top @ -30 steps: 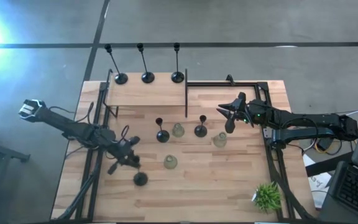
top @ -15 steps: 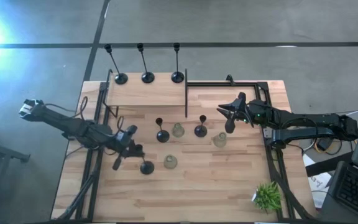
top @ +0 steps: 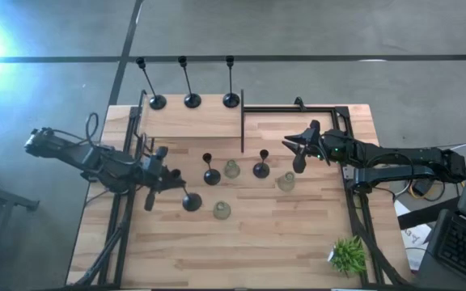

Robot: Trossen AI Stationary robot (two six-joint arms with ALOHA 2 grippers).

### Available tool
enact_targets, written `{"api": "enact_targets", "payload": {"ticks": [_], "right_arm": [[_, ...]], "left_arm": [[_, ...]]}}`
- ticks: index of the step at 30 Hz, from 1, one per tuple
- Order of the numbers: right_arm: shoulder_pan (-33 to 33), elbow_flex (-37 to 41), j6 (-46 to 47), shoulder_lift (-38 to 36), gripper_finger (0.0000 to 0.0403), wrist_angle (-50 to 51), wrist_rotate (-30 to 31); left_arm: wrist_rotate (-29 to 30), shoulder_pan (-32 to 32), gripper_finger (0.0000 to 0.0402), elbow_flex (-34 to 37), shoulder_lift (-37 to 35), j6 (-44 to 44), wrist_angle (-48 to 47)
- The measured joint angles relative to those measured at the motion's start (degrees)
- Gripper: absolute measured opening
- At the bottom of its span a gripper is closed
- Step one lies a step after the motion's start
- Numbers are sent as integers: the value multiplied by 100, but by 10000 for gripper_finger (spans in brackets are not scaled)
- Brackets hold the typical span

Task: Pick & Place candle stick holders
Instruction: Put the black candle holder on the shelf

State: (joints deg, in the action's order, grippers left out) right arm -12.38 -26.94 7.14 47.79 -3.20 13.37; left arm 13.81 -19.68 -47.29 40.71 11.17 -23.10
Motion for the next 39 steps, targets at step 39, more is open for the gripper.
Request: {"api": "enact_targets", "payload": {"ticks": [39], "right_arm": [[-7,7,-223,-2,78,-229,0]], "left_arm": [[3479,1666,17,-788,568,-1139,-93]]}}
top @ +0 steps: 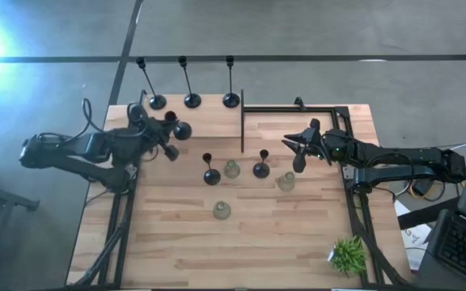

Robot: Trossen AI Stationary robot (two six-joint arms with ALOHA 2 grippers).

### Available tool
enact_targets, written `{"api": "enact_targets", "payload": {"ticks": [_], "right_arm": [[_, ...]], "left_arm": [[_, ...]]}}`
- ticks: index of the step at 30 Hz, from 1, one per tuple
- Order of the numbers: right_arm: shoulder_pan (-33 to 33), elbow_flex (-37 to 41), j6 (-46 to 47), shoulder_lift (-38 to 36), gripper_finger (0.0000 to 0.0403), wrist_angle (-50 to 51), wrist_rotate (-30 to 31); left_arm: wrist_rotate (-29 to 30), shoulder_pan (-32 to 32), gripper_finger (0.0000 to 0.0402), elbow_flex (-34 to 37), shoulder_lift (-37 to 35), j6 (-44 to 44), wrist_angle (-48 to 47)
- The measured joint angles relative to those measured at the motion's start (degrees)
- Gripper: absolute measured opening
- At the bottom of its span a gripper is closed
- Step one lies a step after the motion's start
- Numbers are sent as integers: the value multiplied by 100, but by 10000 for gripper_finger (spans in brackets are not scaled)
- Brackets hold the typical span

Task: Pick & Place candle stick holders
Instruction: Put the black candle holder on the shelf

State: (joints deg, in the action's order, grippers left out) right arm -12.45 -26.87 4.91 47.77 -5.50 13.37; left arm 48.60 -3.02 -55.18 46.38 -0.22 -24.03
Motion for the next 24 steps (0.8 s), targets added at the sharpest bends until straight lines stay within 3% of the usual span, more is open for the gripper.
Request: {"api": "enact_targets", "payload": {"ticks": [9,16,24], "right_arm": [[2,0,-41,0,94,16,0],[2,0,-42,0,91,17,0],[2,0,-39,0,82,22,-2]], "left_arm": [[-958,1272,17,-4,18,-116,148],[-2443,2403,17,-111,18,-111,173],[-3701,3722,17,-289,84,36,-250]]}}
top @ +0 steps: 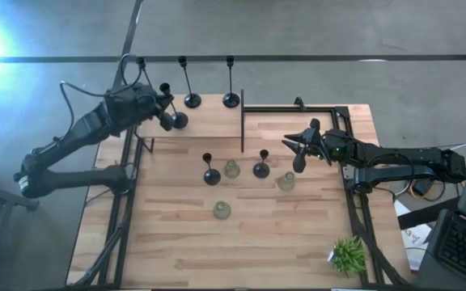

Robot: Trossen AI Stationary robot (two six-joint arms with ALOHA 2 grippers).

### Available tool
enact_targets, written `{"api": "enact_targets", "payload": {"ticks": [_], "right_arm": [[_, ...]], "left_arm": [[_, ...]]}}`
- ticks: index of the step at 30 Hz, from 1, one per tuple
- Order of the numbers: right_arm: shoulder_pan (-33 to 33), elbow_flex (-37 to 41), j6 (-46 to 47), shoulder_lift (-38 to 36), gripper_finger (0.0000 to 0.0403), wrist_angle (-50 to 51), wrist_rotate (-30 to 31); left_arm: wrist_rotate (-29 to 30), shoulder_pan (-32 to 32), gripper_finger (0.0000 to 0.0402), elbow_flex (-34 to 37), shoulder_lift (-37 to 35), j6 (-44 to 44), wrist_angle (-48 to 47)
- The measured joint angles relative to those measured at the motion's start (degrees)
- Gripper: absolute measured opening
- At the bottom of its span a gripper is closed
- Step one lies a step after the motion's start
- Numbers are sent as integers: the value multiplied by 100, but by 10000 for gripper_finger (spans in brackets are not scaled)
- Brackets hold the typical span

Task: Pick & Place candle stick holders
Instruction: Put the black candle holder on the shelf

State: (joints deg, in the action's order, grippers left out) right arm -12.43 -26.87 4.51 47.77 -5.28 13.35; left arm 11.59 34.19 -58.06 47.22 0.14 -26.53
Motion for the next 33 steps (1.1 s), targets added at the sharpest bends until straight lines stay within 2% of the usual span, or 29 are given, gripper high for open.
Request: {"api": "enact_targets", "payload": {"ticks": [5,14,17,26,33], "right_arm": [[0,0,-2,2,89,14,0],[4,2,29,0,100,23,2],[4,16,33,0,100,79,0],[4,176,128,1,88,78,-4],[2,156,109,2,98,-22,-2]], "left_arm": [[-808,275,17,-5,51,87,4],[-818,562,17,-651,549,-11,-801],[-1001,559,17,-578,482,0,-583],[-1001,588,17,-272,65,53,-637],[-654,608,17,83,-339,134,-600]]}}
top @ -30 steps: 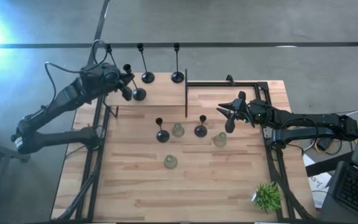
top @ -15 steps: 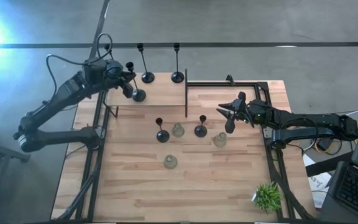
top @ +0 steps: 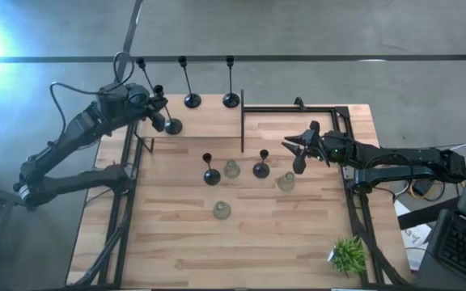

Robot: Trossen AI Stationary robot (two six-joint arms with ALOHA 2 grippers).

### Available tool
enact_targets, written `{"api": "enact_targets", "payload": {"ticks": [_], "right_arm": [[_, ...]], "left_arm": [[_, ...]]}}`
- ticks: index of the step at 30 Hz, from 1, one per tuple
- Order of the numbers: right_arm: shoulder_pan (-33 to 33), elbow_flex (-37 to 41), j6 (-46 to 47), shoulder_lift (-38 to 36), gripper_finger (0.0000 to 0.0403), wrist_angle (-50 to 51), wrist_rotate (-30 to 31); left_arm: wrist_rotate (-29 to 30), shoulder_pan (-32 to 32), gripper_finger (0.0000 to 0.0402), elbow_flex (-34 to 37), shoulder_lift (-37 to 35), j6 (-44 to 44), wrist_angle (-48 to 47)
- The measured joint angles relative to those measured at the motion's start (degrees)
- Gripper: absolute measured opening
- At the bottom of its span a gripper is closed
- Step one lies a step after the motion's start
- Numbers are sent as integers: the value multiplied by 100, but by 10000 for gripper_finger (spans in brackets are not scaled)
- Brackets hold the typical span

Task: Pick & Place candle stick holders
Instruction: Put the black candle holder on the shelf

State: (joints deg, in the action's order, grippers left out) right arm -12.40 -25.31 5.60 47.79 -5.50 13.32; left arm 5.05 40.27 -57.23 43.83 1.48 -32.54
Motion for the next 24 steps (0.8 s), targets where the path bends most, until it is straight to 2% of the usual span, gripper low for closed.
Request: {"api": "enact_targets", "payload": {"ticks": [6,17,24], "right_arm": [[2,-42,-24,0,105,-232,0],[0,-47,-131,0,93,-242,0],[0,-47,-122,0,101,-242,0]], "left_arm": [[-10,3,17,326,-89,21,476],[-8,13,17,375,-165,70,444],[-21,13,17,321,-187,69,394]]}}
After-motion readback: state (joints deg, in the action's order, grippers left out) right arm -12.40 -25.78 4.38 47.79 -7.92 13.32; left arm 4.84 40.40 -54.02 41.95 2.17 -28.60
